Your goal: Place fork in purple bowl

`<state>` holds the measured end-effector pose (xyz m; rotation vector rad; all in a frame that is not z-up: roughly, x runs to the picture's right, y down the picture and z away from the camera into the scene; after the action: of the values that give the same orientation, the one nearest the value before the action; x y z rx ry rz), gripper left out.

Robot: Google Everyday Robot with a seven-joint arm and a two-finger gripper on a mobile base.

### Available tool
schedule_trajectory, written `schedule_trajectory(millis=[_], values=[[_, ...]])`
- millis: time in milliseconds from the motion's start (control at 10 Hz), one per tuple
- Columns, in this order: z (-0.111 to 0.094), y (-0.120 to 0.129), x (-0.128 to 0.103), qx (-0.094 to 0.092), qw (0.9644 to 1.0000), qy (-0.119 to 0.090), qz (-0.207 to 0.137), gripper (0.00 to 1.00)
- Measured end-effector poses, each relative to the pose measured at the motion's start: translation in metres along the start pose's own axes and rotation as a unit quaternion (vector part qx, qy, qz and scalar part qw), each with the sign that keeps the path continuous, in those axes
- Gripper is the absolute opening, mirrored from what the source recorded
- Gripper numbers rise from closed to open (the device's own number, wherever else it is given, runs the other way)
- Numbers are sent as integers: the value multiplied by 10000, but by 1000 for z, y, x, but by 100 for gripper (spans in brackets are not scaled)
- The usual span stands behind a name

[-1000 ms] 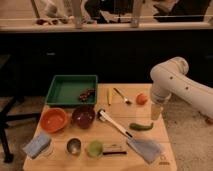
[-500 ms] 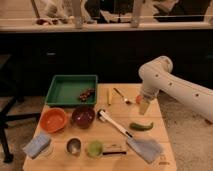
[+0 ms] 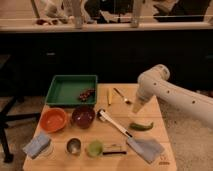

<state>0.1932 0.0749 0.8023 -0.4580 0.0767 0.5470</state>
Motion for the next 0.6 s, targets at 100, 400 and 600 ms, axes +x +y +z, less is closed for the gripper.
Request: schedule_trajectory(millis=[100,400,600], values=[[0,0,0,-11,10000,-19,0,80],[0,0,-1,-20,10000,-25,-3,80],[0,0,0,-11,10000,-30,1,80]])
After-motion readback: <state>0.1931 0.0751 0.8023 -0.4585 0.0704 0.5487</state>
